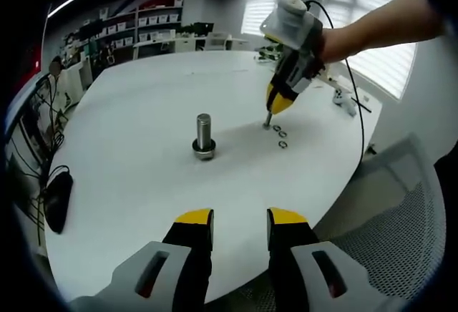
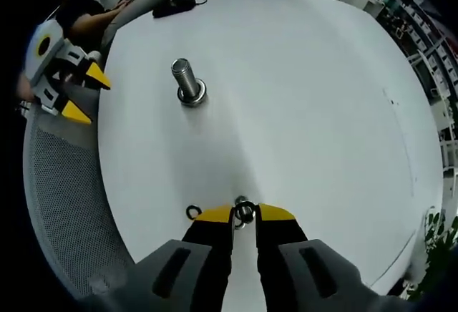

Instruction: Place the washer onto the threaded stud by aligning its center hole with the stud, sliding it down to the base, and recovering from edge contact or off-axis alignment until the washer reaches the visible bottom stop.

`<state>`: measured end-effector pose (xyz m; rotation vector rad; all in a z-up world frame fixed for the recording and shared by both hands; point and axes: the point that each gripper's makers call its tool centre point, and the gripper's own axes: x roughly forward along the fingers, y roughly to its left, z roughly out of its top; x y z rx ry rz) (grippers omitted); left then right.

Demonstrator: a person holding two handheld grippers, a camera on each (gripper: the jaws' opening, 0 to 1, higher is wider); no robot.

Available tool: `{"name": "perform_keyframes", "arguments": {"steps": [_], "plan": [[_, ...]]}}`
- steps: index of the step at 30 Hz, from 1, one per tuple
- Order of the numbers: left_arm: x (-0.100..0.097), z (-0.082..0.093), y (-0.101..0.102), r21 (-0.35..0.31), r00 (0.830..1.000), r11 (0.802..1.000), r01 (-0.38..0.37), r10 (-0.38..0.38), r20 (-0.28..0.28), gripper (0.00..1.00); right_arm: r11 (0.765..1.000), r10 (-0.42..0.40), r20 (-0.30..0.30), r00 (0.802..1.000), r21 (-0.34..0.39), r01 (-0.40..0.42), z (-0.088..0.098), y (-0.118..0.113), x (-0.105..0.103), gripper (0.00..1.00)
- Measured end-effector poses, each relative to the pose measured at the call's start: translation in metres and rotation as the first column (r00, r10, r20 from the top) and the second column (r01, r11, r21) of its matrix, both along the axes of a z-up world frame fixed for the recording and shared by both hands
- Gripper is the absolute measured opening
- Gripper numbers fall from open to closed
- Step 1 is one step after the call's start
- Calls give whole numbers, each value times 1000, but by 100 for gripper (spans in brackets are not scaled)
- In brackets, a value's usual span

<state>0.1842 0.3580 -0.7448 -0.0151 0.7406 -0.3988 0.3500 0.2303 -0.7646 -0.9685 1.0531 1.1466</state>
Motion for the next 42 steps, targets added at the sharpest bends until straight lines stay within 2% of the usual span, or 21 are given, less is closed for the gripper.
{"name": "perform_keyframes", "arguments": {"steps": [16, 38, 42], "plan": [[0, -2, 0, 2, 1000, 1000, 1, -1, -9, 27, 1000, -2, -35, 999, -19, 1, -22, -1, 1, 14], [0, -1, 0, -4, 1000, 1000, -3, 3, -7, 27, 1000, -6, -40, 999, -28, 5, -28, -3, -1, 15], [0, -2, 0, -5, 1000, 1000, -6, 6, -9, 27, 1000, -14, -26, 1000, -18, 13, -26, -2, 1, 17]]}}
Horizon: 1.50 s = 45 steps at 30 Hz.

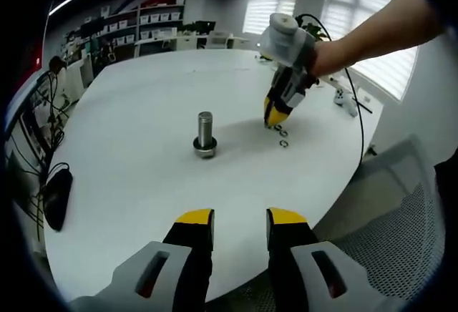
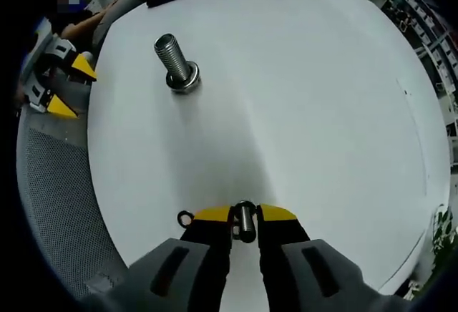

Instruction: Place the washer onto the threaded stud by aligning its center hole with the stud, sliding it down to the base, and recovering from edge contact or off-axis alignment until the washer reaches the visible bottom stop.

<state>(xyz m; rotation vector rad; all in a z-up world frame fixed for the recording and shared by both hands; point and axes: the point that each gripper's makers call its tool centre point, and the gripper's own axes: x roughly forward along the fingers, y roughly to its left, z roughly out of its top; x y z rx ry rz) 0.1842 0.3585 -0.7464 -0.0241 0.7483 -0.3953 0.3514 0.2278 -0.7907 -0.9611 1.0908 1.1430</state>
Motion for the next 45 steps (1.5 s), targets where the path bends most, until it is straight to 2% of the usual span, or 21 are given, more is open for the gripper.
{"name": "perform_keyframes", "arguments": {"steps": [18, 28, 34, 45], "plan": [[0, 3, -1, -9, 1000, 1000, 6, -5, 15, 27, 999, -31, 18, 999, 11, 31, 9, -6, -4, 24], [0, 5, -1, -19, 1000, 1000, 2, -2, 23, 27, 994, -94, 42, 995, 49, 92, 26, -13, -2, 26], [0, 5, -2, -19, 1000, 1000, 10, -10, 24, 27, 994, -98, 50, 994, 60, 95, 30, -19, -6, 28], [0, 6, -3, -21, 1000, 1000, 12, -12, 24, 27, 991, -130, 47, 990, 34, 129, 22, -38, -15, 28]]}}
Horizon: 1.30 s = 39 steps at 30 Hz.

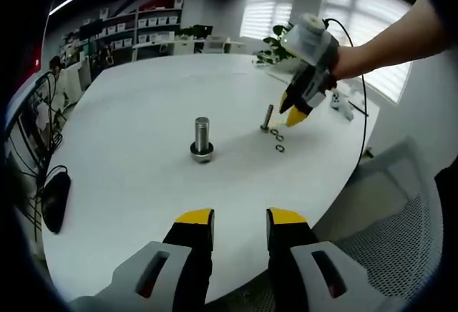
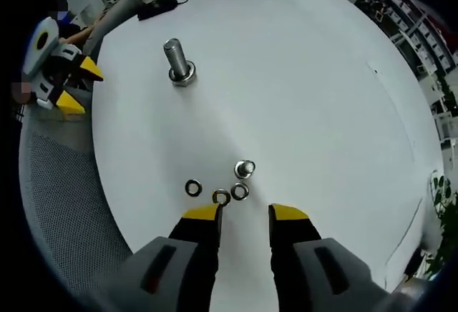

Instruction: Place the washer onto the threaded stud by aligning its center hole with the stud, sliding it down to the base, and recovering from edge contact or off-axis alignment until the washer reaches the visible bottom stop.

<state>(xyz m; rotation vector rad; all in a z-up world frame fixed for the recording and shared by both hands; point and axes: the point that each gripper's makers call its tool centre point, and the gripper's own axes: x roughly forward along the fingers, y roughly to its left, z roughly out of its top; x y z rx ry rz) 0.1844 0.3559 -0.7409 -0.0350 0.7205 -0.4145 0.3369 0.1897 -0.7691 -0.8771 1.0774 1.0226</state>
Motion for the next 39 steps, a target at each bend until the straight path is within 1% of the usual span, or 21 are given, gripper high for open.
{"name": "perform_keyframes", "arguments": {"steps": [3, 4, 6, 8, 10, 13, 17, 22, 27, 30, 34, 39], "plan": [[0, -1, 0, 4, 1000, 1000, 1, -1, -1, 27, 1000, -10, -10, 1000, 2, 10, -4, 1, -2, 29], [0, -1, 0, 3, 1000, 1000, 0, 0, 0, 27, 1000, -21, -20, 1000, 8, 22, -6, 1, -3, 29], [1, 0, 1, -3, 1000, 1000, -5, 5, 6, 27, 999, -39, -14, 999, 8, 39, -7, 2, 0, 29], [0, -1, 1, 4, 1000, 1000, -4, 4, 1, 27, 998, -62, -24, 998, 22, 63, -8, 5, 0, 29], [0, -1, 1, 9, 1000, 1000, -2, 2, -2, 27, 997, -74, -27, 997, 12, 74, -12, 6, 0, 28], [1, -1, 2, 8, 1000, 1000, -8, 8, -1, 27, 997, -74, -50, 996, 4, 75, -18, 7, -7, 27], [1, 0, 3, 11, 1000, 1000, -10, 10, 1, 27, 998, -64, -64, 996, -5, 64, -23, 7, -15, 27], [1, 0, 3, 12, 1000, 1000, -10, 10, 2, 27, 997, -80, -79, 994, 1, 80, -25, 10, -16, 26], [1, -1, 2, 13, 1000, 1000, -8, 8, -1, 27, 996, -92, -91, 992, 2, 93, -28, 11, -21, 21], [1, -1, 2, 13, 1000, 1000, -8, 8, -3, 27, 996, -86, -80, 993, -7, 86, -30, 10, -23, 19], [1, -2, 3, 16, 1000, 1000, -10, 10, -5, 27, 996, -84, -72, 994, 0, 84, -30, 10, -20, 17], [1, -3, 3, 19, 1000, 1000, -12, 12, -5, 27, 999, -50, -46, 998, -7, 50, -31, 13, -19, 16]]}}
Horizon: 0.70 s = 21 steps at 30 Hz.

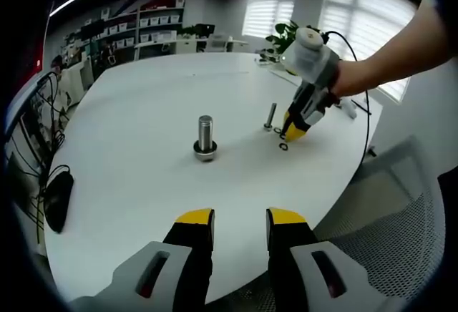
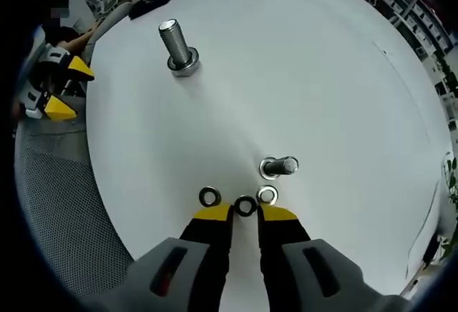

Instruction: Place the washer onto the threaded stud by aligning its center hole with the stud, sliding it down to the base, and recovering from edge contact or off-axis alignment until the washer reaches the visible bottom stop.

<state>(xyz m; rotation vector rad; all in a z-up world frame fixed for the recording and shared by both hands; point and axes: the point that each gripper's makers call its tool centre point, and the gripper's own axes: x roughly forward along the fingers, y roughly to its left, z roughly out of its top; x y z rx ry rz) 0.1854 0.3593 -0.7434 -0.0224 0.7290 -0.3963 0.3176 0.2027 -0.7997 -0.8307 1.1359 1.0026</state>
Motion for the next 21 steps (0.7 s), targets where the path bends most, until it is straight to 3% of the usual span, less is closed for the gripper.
{"name": "perform_keyframes", "arguments": {"steps": [5, 15, 21], "plan": [[0, 0, 0, 1, 1000, 1000, 1, -1, -2, 27, 999, 40, 20, 999, -10, -40, 1, 1, -1, 16], [0, 0, 0, 2, 1000, 1000, 2, -2, 0, 27, 998, 64, 3, 998, 5, -64, 1, -11, -6, 16], [0, 1, 0, 1, 1000, 1000, -1, 1, 1, 27, 986, 164, 0, 986, -36, -164, 1, -8, -9, 17]]}}
